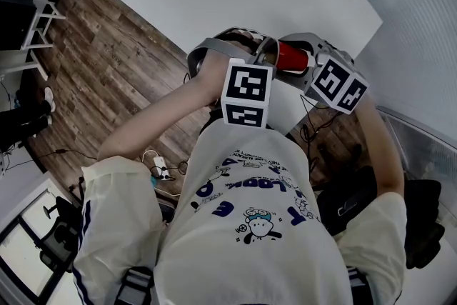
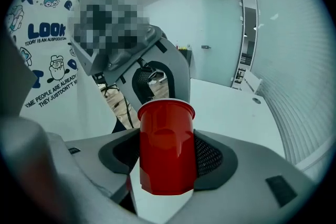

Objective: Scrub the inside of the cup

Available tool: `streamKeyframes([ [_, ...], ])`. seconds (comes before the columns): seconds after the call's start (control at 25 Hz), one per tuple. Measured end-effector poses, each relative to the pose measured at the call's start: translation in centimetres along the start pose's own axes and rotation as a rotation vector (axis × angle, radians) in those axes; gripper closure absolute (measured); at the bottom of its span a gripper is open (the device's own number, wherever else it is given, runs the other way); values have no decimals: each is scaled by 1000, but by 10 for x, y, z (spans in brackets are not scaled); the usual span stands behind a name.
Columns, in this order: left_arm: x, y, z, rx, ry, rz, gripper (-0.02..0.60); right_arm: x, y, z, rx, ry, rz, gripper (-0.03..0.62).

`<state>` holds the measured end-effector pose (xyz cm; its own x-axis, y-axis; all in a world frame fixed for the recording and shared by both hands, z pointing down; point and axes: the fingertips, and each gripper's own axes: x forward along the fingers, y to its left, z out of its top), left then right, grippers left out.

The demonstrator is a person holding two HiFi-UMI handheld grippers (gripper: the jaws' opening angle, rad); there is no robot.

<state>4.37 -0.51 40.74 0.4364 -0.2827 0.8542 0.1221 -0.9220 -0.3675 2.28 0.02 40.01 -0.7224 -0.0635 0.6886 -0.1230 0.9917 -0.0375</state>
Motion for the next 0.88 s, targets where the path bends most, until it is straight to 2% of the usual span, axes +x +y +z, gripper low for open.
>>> streamKeyframes([
  [0.28, 1, -5, 1, -193, -56, -125, 479, 0, -1, -2, -186, 71, -75, 307],
  [0.68, -8, -6, 4, -482, -157, -279, 479, -3, -1, 5, -389, 81, -165, 307],
  [0.88, -12, -9, 7, -575, -195, -343, 479, -5, 2, 8, -482, 90, -206, 307],
])
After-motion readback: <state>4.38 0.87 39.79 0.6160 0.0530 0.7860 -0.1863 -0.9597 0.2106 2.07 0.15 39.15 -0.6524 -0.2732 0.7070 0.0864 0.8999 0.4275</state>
